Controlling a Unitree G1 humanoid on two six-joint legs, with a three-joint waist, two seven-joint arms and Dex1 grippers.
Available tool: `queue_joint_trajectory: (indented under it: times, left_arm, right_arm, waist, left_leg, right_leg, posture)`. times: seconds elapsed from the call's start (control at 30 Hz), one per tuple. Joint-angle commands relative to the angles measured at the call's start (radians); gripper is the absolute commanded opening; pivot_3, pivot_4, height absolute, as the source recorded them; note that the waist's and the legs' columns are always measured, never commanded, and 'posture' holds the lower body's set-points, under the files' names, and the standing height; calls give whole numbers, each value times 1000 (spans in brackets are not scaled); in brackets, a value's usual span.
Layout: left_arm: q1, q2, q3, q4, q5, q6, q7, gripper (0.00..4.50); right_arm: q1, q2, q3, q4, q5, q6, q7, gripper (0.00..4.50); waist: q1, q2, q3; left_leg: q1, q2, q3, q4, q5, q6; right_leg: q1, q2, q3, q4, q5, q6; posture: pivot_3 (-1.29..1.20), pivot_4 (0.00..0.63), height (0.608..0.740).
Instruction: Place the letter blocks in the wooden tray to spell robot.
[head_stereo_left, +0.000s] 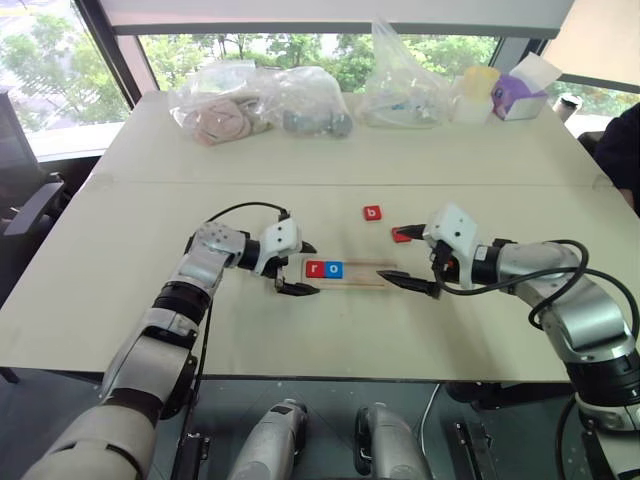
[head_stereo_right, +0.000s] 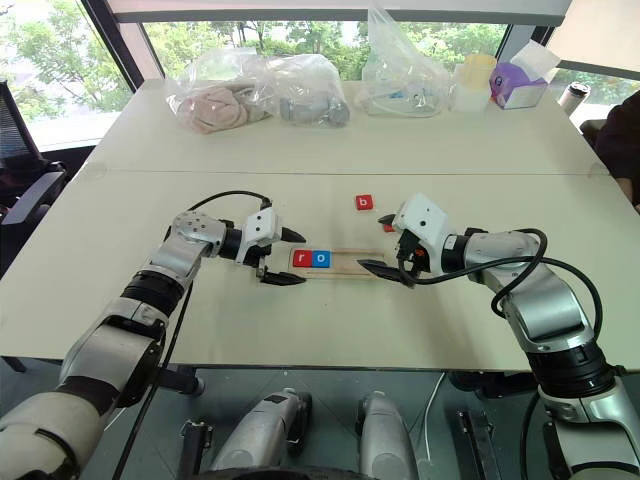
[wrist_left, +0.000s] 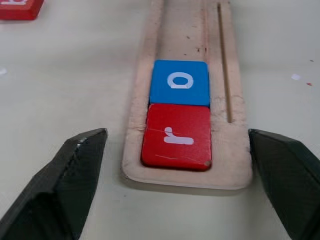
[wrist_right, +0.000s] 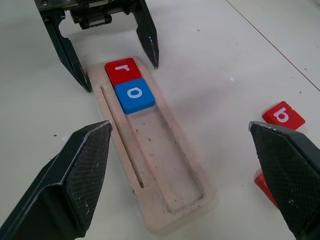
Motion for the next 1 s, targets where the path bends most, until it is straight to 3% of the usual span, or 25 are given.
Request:
queue_joint_trajectory:
  times: [0.03,0.37,0.57,0.83,1.0]
  left_arm:
    - [30,-3,-34,-17,26,20,-5,4477]
    - [38,28,31,-112,-42,61,-1,4477]
    - [73,64,84,-294,-125,182,3,4477]
    - [201,169,251,-751,-364,545,80,4477]
    - [305,257,368,-980,-483,704,168,4477]
  right_arm:
    - [-14,-2,-24,-36,7,-10,0,4500]
    - [-27,11,-15,-24,7,-11,-1,4500]
    - [-57,108,-19,30,13,14,-76,4500]
    - [-210,321,46,187,-118,98,-342,4500]
    - [-307,491,10,331,-171,208,-560,4500]
  waist:
    - [0,0,0]
    - [-2,0,0]
    - [-6,-1,0]
    - [-26,0,0]
    - [-34,0,1]
  left_leg:
    - [0,0,0,0,0,0]
    - [0,0,0,0,0,0]
    - [0,1,0,-1,0,0]
    - [0,1,0,-2,0,0]
    - [0,1,1,-4,0,-1]
  right_leg:
    - [0,0,0,0,0,0]
    - [0,0,0,0,0,0]
    - [-2,1,0,0,0,0]
    - [-3,2,2,0,0,-1]
    - [-5,3,4,1,0,-1]
  posture:
    - [0,150,729]
    - [0,150,729]
    - [0,150,729]
    - [0,150,729]
    - [0,150,729]
